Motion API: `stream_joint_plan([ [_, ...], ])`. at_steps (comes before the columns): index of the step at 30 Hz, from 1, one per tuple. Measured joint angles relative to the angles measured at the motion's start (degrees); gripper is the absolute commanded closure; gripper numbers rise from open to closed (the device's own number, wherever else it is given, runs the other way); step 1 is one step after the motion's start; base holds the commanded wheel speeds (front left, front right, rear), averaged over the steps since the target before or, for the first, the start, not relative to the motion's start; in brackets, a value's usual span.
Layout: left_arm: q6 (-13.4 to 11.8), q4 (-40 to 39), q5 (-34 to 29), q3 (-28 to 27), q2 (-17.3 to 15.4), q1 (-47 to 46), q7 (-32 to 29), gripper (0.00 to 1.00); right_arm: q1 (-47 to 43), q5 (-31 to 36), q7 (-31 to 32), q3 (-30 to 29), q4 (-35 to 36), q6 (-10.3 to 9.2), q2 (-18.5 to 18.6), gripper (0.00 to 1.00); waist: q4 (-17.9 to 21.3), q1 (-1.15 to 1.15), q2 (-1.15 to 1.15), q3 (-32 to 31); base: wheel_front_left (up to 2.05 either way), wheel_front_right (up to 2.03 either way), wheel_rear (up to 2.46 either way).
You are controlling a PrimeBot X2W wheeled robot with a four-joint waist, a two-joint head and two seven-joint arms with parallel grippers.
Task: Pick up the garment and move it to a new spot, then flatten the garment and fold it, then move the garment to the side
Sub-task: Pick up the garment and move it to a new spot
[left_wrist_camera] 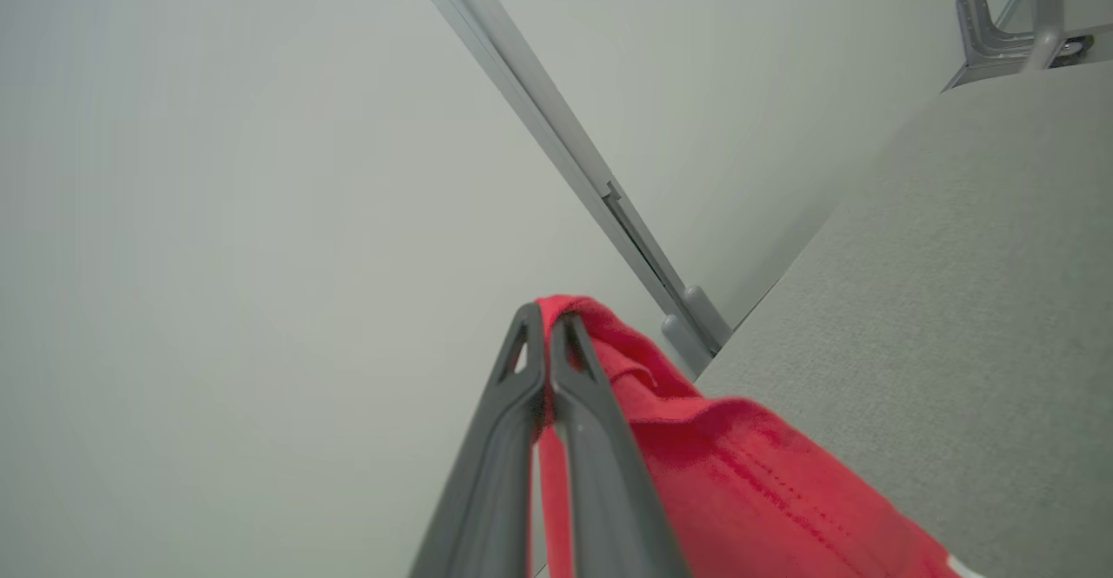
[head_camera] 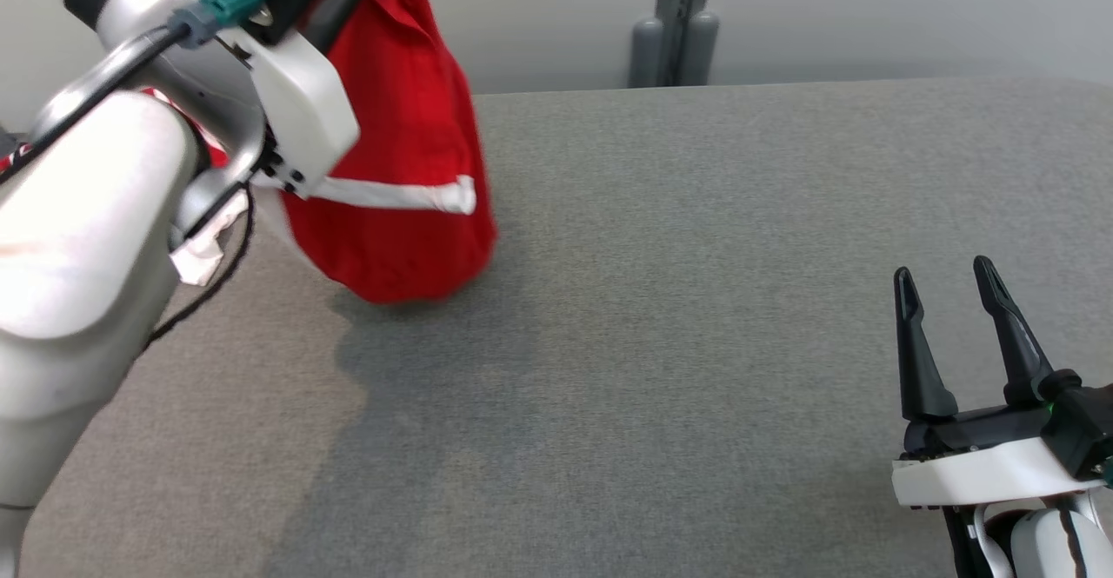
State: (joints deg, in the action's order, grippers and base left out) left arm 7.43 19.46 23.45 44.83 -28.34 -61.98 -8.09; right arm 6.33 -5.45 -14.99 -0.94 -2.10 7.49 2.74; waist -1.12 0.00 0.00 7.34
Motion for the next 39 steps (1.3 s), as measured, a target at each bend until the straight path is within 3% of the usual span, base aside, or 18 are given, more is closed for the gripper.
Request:
stream_joint_plan([
  [6,-0.3,-5.4,0.8,2.7,1.0,3.0,-3.0,1.00,0.0,-0.7,0.0,0.8,0.2,0.00,0.0,0.00,4.5,0.00,0.00,0.0,0.00,0.00,0.00],
  [11,-2.0,-4.8,1.9,4.2,5.7,6.3,-1.5,1.00,0.9,-1.7,0.0,1.4,0.7,0.00,0.0,0.00,8.7,0.00,0.00,1.9,0.00,0.00,0.00],
  [16,-4.1,2.5,1.8,6.0,11.1,8.4,1.5,1.00,2.1,-2.7,0.0,2.5,0.7,0.00,0.0,0.00,12.2,0.00,0.00,5.2,0.00,0.00,0.00],
  [25,-5.3,17.4,1.8,8.0,20.6,9.4,9.4,1.00,3.4,-4.2,0.0,4.9,0.2,0.00,0.0,0.00,17.6,0.00,0.00,10.1,0.00,0.00,0.00],
  [26,-5.0,18.7,1.8,8.3,21.2,9.4,10.4,0.68,3.5,-4.2,0.0,4.9,0.1,0.00,0.0,0.00,17.9,0.00,0.00,10.4,0.00,0.00,0.00],
  [27,-4.9,19.6,1.9,8.2,22.0,9.5,11.6,0.25,3.5,-4.3,0.0,5.0,-0.1,0.00,0.0,0.00,18.2,0.00,0.00,10.7,0.00,0.00,0.00],
  [28,-4.8,20.4,2.0,8.3,22.7,9.5,12.7,0.00,3.5,-4.3,0.0,5.1,-0.2,0.00,0.0,0.00,18.3,0.00,0.00,11.0,0.00,0.00,0.00],
  [30,-4.7,22.0,2.6,8.4,24.3,9.4,15.8,0.00,3.5,-4.4,0.0,5.1,-0.5,0.00,0.0,0.00,18.0,0.00,0.00,10.8,0.00,0.00,0.00],
  [39,-6.0,22.6,5.3,8.2,25.4,9.7,20.7,0.00,2.8,-3.1,0.0,4.4,-0.9,0.00,0.0,0.00,14.5,0.00,0.00,8.0,0.00,0.00,0.00],
])
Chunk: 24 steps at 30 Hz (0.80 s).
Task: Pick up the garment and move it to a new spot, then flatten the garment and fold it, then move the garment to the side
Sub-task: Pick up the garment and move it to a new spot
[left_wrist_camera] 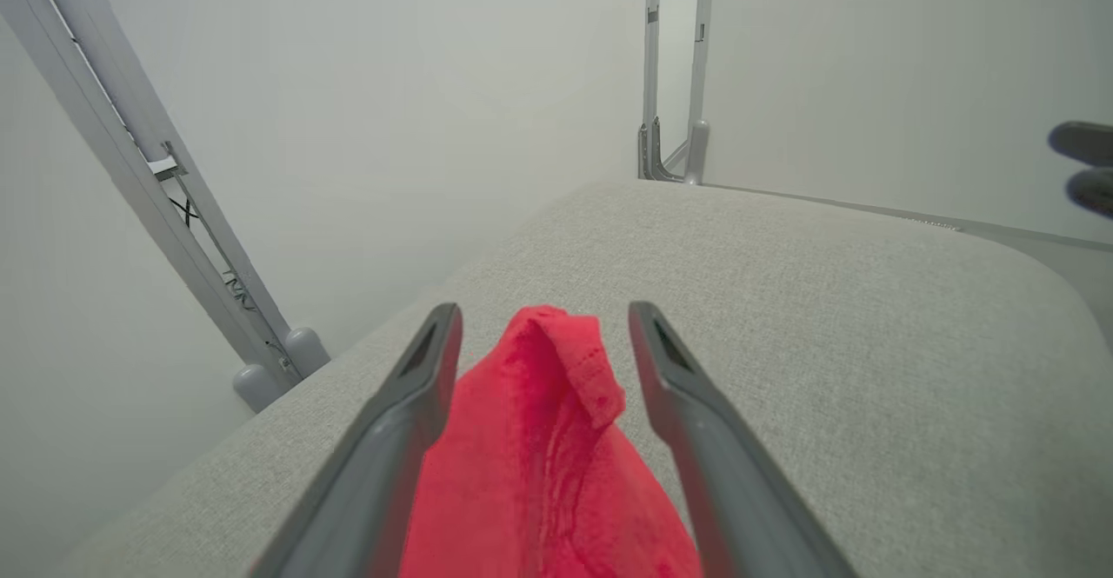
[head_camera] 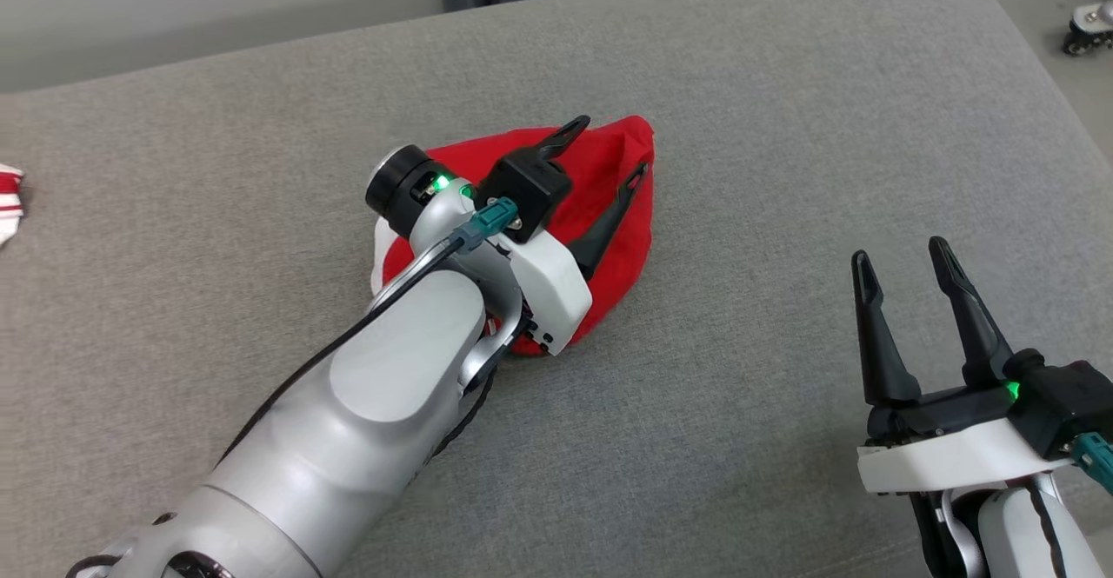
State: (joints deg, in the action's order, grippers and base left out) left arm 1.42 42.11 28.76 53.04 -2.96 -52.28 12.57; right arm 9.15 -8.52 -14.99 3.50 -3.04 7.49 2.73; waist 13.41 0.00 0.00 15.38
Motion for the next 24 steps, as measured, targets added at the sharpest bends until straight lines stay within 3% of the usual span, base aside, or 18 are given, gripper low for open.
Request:
stream_joint_plan([
  [6,-2.4,-1.8,2.2,-2.4,0.1,4.5,1.9,0.00,-0.9,1.5,0.0,-0.5,0.0,0.00,0.0,0.00,-3.1,0.00,0.00,-3.4,0.00,0.00,0.00],
  [10,-5.4,-4.7,3.0,-5.4,-1.4,9.5,2.3,0.00,-1.5,2.0,0.0,-0.9,0.1,0.00,0.0,0.00,-5.4,0.00,0.00,-6.0,0.00,0.00,0.00],
  [17,-11.1,-16.2,1.7,-13.9,-6.1,21.4,2.4,0.00,-2.4,2.5,0.0,-2.1,0.3,0.00,0.0,0.00,-9.1,0.00,0.00,-9.6,0.00,0.00,0.00],
  [24,-13.6,-25.5,-1.0,-21.4,-8.6,33.7,2.5,0.00,-3.6,2.5,0.0,-3.0,0.2,0.00,0.0,0.00,-11.6,0.00,0.00,-12.0,0.00,0.00,0.00],
])
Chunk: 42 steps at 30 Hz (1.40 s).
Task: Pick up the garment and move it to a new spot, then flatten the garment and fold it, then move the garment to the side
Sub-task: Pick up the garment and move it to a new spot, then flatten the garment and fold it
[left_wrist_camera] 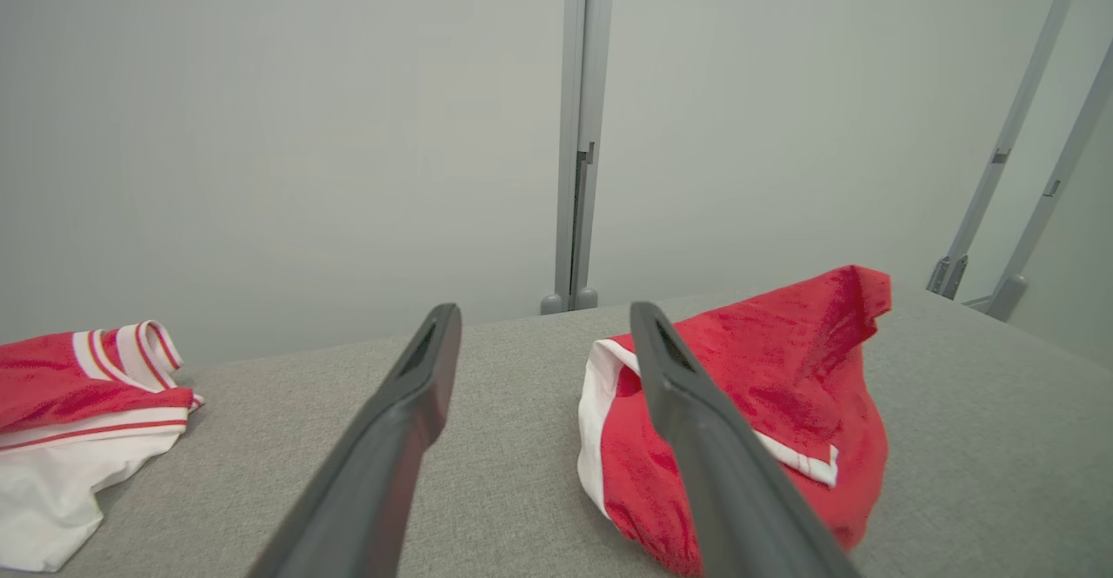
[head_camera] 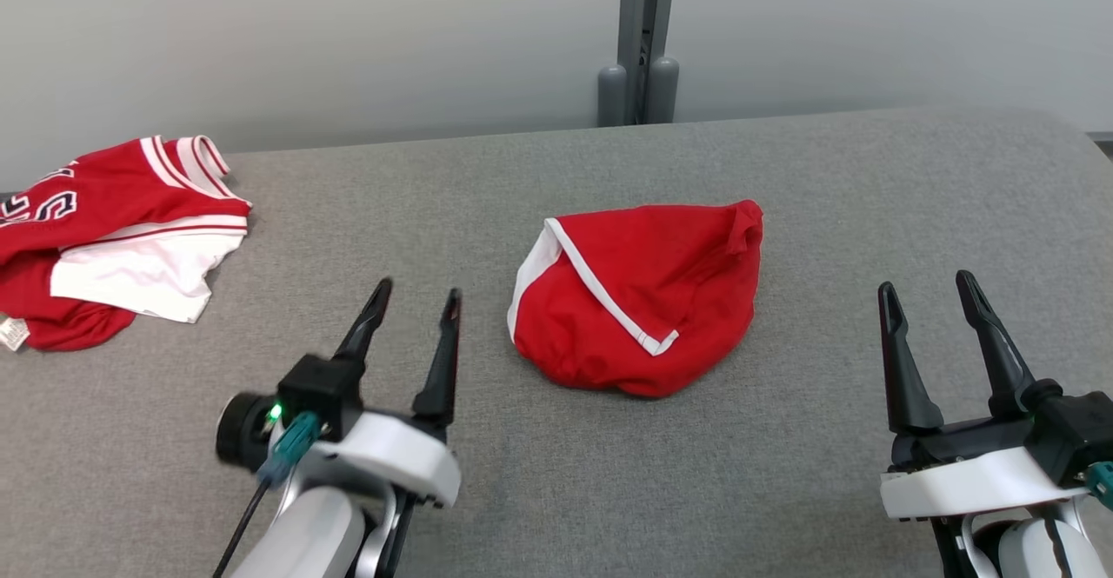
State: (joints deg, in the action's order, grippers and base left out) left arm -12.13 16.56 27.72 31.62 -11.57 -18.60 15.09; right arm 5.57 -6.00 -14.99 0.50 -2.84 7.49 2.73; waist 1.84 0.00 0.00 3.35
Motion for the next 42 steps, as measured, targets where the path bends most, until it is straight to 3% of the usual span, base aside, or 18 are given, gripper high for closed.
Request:
stream_joint_plan([
  [8,-0.9,-5.7,-2.6,-7.7,0.1,11.0,0.0,0.00,-1.3,-0.9,0.0,0.5,-0.6,0.00,0.0,0.00,-0.6,0.00,0.00,-1.0,0.00,0.00,0.00],
  [18,1.8,-7.7,-6.2,-15.3,2.4,17.0,0.0,0.00,-2.1,-1.9,0.0,1.1,-1.7,0.00,0.0,0.00,-0.3,0.00,0.00,-1.0,0.00,0.00,0.00],
  [26,4.1,-6.5,-8.4,-17.8,4.2,17.3,0.0,0.00,-2.1,-2.1,0.0,1.3,-2.0,0.00,0.0,0.00,-0.4,0.00,0.00,-1.1,0.00,0.00,0.00],
  [42,6.5,-5.9,-11.4,-18.8,6.8,17.1,0.0,0.00,-1.9,-1.5,0.0,1.7,-3.0,0.00,0.0,0.00,-2.7,0.00,0.00,0.3,0.00,0.00,0.00],
])
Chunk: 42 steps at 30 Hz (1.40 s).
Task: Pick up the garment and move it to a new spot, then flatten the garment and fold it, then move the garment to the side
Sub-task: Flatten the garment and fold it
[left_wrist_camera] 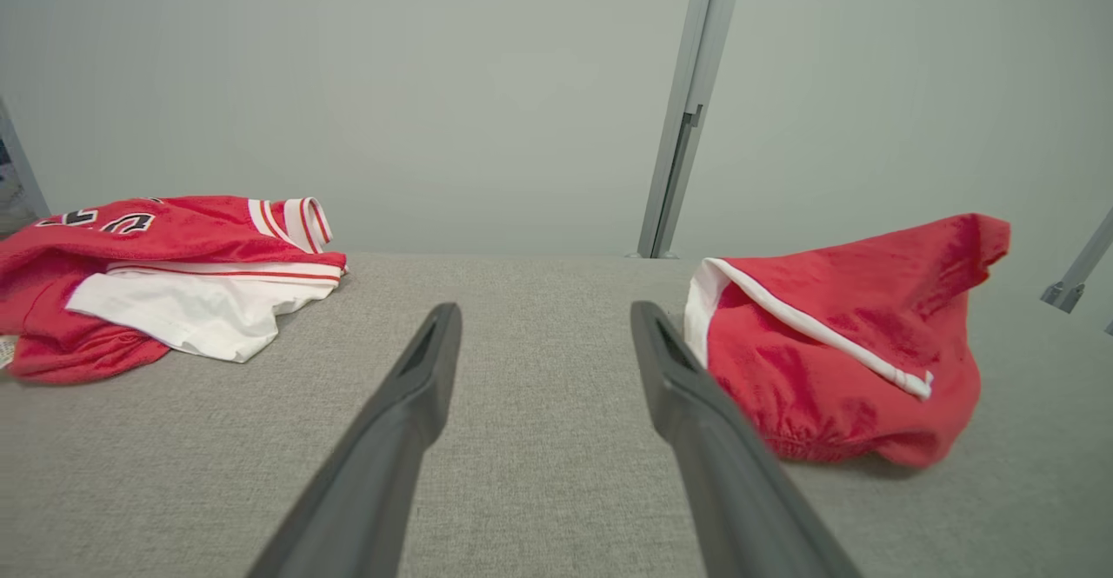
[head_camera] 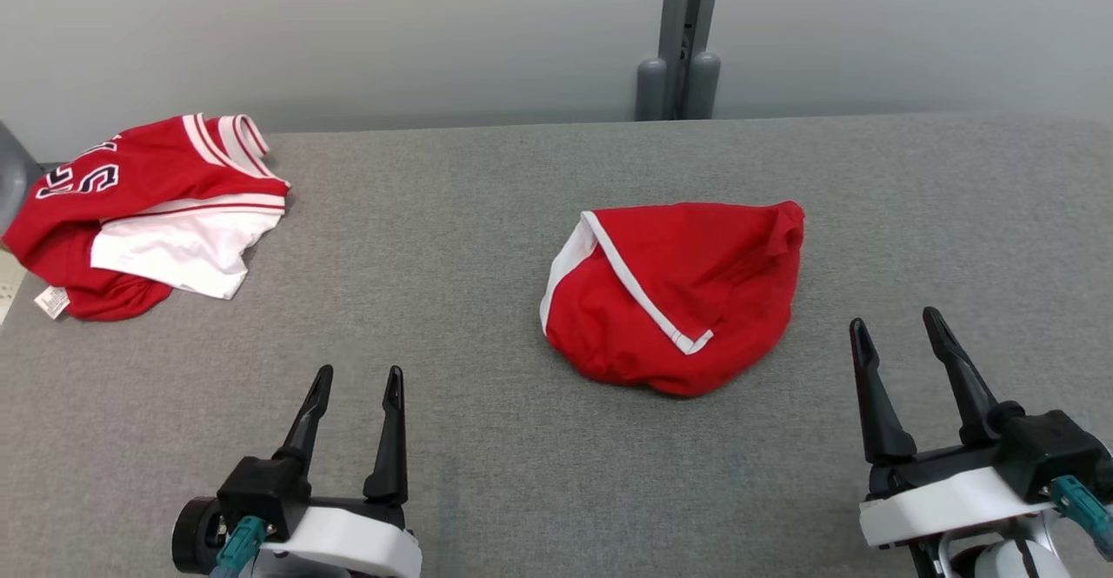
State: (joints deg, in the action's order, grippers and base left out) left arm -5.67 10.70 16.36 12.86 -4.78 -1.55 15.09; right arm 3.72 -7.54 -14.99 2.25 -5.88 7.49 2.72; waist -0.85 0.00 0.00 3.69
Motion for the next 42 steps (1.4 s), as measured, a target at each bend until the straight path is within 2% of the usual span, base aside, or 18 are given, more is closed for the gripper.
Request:
stream_joint_plan([
  [11,1.4,-1.0,-1.2,2.1,1.4,-1.4,0.0,0.00,4.2,2.0,0.0,3.9,-9.0,0.00,-0.1,0.00,-6.9,0.00,0.00,3.1,0.00,0.00,0.00],
  [15,1.8,-1.0,-1.1,3.0,1.7,-2.2,0.0,0.00,6.5,2.6,0.0,3.4,-13.0,0.00,-0.1,0.00,-10.5,0.00,0.00,4.7,0.00,0.00,0.00],
  [22,1.7,-1.2,-0.7,3.2,1.9,-2.6,0.0,0.00,8.4,3.3,0.0,1.8,-18.5,0.00,-0.1,0.00,-14.4,0.00,0.00,6.8,0.00,0.00,0.00],
  [28,1.8,-1.1,-0.6,2.9,1.9,-2.7,0.0,0.00,9.0,3.8,0.0,0.4,-21.7,0.00,0.0,0.00,-16.0,0.00,0.00,7.4,0.00,0.00,0.00],
  [38,1.7,-1.0,0.1,3.1,2.0,-2.7,0.0,0.00,8.9,3.8,0.0,-0.4,-22.7,0.00,0.0,0.00,-16.1,0.00,0.00,7.5,0.00,0.00,0.00],
  [39,1.7,-1.0,0.1,3.1,2.0,-2.7,0.0,0.00,9.0,3.8,0.0,-0.1,-22.8,0.00,0.0,0.03,-16.0,0.00,0.00,7.6,0.00,0.00,0.00],
  [42,1.6,-1.0,0.1,3.3,2.0,-2.9,0.0,0.00,9.7,3.6,0.0,0.9,-23.2,0.00,0.0,0.50,-16.0,0.00,0.00,7.7,0.00,0.00,0.00],
])
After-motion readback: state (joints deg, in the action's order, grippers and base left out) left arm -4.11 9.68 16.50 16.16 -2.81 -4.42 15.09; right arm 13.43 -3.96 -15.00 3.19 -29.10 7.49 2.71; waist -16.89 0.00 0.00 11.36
